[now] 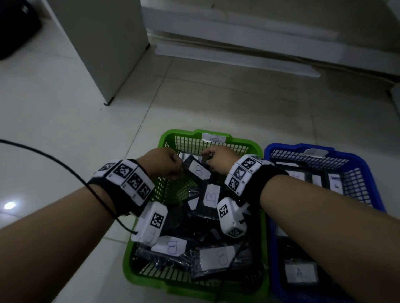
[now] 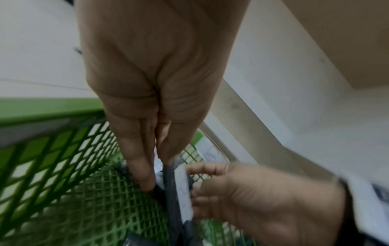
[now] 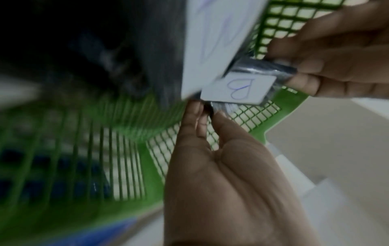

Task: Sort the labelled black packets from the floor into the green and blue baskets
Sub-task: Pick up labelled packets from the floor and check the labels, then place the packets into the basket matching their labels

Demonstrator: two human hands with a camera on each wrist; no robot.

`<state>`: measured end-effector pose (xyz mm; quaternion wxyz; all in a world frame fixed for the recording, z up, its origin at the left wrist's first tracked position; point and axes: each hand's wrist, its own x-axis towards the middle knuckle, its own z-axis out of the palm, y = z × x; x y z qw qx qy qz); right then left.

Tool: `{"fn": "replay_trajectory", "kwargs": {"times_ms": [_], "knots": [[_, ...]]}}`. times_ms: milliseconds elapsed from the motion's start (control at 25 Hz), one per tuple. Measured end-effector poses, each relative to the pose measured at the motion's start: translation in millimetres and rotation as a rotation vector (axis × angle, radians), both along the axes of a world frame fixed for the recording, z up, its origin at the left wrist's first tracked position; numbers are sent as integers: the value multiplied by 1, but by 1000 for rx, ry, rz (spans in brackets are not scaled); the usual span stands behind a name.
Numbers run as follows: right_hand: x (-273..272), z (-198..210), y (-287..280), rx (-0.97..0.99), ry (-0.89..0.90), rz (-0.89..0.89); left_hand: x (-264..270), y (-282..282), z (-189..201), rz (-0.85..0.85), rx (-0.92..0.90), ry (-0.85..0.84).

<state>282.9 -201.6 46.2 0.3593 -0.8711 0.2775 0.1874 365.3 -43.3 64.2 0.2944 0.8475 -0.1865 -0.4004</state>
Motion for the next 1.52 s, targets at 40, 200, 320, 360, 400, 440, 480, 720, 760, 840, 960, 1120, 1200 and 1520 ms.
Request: {"fn": "replay_trajectory", "kwargs": {"times_ms": [40, 200, 320, 360, 400, 440, 480, 720, 760, 840, 960, 1120, 1200, 1520], "knots": [[1, -3, 2, 43, -15, -42, 0, 1, 2, 68, -38, 45], [-9, -2, 0, 51, -55, -48, -9, -8, -3, 100, -79, 61], [-19, -4, -6, 51, 1, 68, -12, -18, -5, 142, -137, 88], [-20, -6, -8, 50, 13, 85, -11, -21, -6, 151, -146, 65], [-20, -8, -12, 45, 6, 65, -8, -24, -7, 102, -116, -34], [-18, -9, -14, 44, -18, 17, -4, -25, -8, -6, -45, -195], [-16, -9, -16, 41, -32, -33, -1, -25, -8, -142, 36, -355], [-5, -18, -16, 172, -18, -144, 1, -13, -13, -804, 300, -802], [-5, -20, -15, 204, -31, -195, 2, -10, -14, -894, 361, -790], [-6, -19, -9, 208, -29, -192, 1, -6, -16, -1008, 468, -796], [-10, -9, 1, 108, -25, -98, -5, -6, -15, -1042, 562, -808], [-23, 2, 11, -94, 89, 240, -7, -10, -14, -1024, 626, -769], [-25, 1, 11, -115, 151, 374, -7, -11, -12, -1014, 605, -750], [-30, 9, -7, -39, 198, 413, -9, -17, -10, -1031, 638, -765]]}}
